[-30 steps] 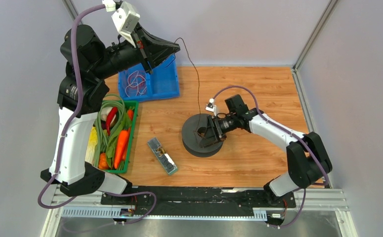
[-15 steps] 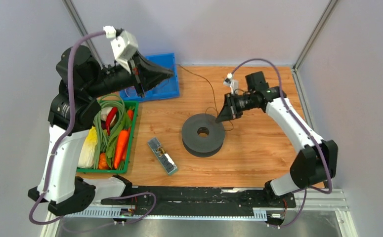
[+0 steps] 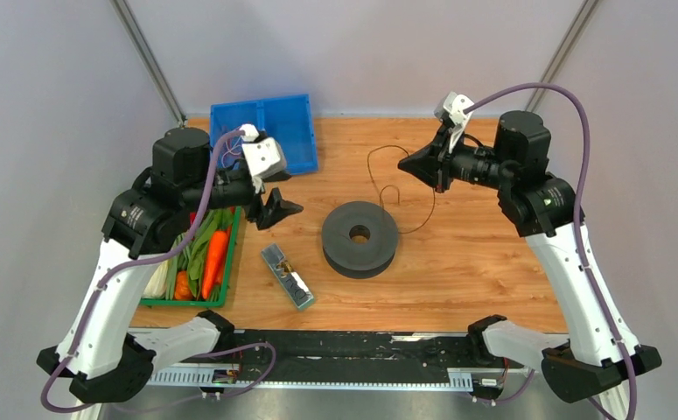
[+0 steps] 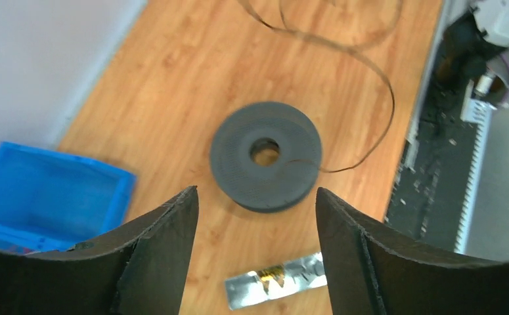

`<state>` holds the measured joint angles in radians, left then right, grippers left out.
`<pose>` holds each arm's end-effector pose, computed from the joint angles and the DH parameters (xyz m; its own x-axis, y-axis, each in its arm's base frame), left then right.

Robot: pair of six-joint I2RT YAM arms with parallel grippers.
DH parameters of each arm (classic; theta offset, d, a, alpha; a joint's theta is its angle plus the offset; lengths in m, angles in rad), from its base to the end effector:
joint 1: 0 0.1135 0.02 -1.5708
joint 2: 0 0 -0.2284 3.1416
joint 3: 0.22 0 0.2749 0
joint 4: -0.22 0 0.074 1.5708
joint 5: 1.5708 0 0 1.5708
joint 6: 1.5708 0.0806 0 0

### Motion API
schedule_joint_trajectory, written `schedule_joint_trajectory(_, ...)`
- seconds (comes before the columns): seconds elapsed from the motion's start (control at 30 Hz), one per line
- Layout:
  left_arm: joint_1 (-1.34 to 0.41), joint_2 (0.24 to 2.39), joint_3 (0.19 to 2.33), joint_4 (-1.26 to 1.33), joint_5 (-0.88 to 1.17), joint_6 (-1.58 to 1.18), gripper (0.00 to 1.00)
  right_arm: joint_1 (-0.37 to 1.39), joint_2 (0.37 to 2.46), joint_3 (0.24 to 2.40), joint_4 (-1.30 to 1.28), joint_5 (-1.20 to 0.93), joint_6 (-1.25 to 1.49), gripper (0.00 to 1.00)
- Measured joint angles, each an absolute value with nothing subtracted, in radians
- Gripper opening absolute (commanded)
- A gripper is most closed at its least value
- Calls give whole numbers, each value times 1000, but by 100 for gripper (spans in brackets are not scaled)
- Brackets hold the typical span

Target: Wrap the cables

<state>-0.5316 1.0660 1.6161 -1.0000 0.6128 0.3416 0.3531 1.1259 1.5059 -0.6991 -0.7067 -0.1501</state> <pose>0.1772 -0.1580 0.4439 -0.0647 0.3560 -0.9323 0.9370 0.3432 0.0660 0.2419 0.1449 0.4324 -0.1652 -0.1821 -0.9693 -0.8761 0.4785 0.0594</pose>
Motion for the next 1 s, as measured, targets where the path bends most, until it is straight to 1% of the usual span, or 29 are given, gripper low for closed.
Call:
schedule_joint_trajectory(0.1,-532,1082,1656,-914,570,314,75,379,1126,1513,-648,-688,-167,0)
schedule_joint_trajectory(0.27,-551,1140,1707,-738,567,268,76,419,1125,1513,-622,-678,-188,0)
schedule_joint_trajectory(0.37,-590,1202,1737,-672,570,258,76,446,1119,1513,-616,-668,-196,0)
schedule_joint_trajectory(0.43,-618,1231,1736,-645,568,242,78,459,1111,1513,-608,-658,-200,0)
schedule_joint_trajectory(0.53,-658,1270,1724,-584,566,195,79,474,1093,1513,-590,-654,-199,0)
schedule_joint_trajectory(0.57,-669,1279,1717,-562,566,172,75,478,1088,1513,-580,-653,-200,0)
schedule_joint_trajectory(0.63,-679,1297,1711,-528,567,127,59,484,1080,1516,-568,-651,-199,0)
schedule_joint_trajectory(0.67,-682,1308,1711,-509,571,97,48,486,1077,1520,-561,-646,-199,0)
schedule_joint_trajectory(0.73,-686,1329,1711,-474,594,45,32,489,1076,1530,-546,-635,-199,0)
schedule_joint_trajectory(0.8,-686,1345,1706,-453,614,-6,13,490,1071,1534,-519,-609,-199,0)
schedule_joint_trajectory(0.83,-686,1347,1691,-440,622,-30,6,490,1066,1534,-505,-589,-199,0)
schedule_joint_trajectory(0.87,-686,1346,1673,-432,630,-47,2,490,1062,1534,-493,-566,-200,0)
schedule_joint_trajectory(0.9,-686,1338,1642,-422,638,-64,0,490,1058,1534,-480,-543,-200,0)
schedule_joint_trajectory(1.0,-686,1309,1550,-430,637,-84,0,490,1049,1544,-450,-454,-199,0)
